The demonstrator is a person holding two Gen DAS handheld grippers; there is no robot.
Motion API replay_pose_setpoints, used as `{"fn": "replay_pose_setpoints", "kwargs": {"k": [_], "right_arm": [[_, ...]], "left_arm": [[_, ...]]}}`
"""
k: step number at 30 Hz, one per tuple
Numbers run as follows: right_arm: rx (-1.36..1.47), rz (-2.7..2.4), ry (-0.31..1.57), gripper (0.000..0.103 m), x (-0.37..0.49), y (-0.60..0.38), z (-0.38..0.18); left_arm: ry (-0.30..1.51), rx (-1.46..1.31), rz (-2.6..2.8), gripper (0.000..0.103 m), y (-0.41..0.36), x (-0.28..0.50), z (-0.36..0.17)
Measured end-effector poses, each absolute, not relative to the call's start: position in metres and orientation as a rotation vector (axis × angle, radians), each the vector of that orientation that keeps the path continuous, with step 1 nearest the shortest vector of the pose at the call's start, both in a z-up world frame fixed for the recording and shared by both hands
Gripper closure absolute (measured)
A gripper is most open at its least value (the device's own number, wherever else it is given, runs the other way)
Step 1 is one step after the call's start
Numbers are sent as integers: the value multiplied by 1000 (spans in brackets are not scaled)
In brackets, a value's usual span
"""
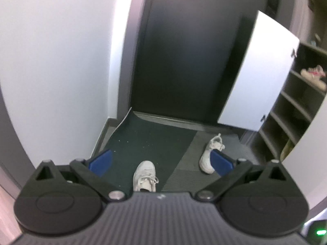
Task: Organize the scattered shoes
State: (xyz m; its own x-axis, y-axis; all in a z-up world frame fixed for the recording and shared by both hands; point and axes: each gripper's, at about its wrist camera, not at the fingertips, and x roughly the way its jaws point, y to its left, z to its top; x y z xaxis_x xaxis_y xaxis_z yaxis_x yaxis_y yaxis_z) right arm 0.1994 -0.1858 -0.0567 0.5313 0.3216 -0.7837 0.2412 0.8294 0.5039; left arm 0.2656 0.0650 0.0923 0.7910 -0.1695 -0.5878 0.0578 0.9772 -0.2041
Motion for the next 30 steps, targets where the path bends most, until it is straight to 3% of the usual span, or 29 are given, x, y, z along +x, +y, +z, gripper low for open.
{"fn": "replay_pose_setpoints", "kwargs": {"k": [6, 13, 16, 26, 30], "right_arm": [[333, 200, 1012, 0, 295, -129, -73], [629, 277, 1049, 3, 380, -128, -176], [620, 268, 1065, 5, 398, -120, -217], [269, 147, 964, 4, 434, -61, -302], [170, 139, 1019, 4, 453, -35, -332]], "left_arm": [[585, -149, -109, 0, 87, 260, 102], [595, -165, -23, 0, 104, 271, 91], [616, -195, 9, 0, 105, 287, 82], [710, -123, 23, 0, 67, 336, 45], [747, -81, 5, 0, 52, 347, 29]]}}
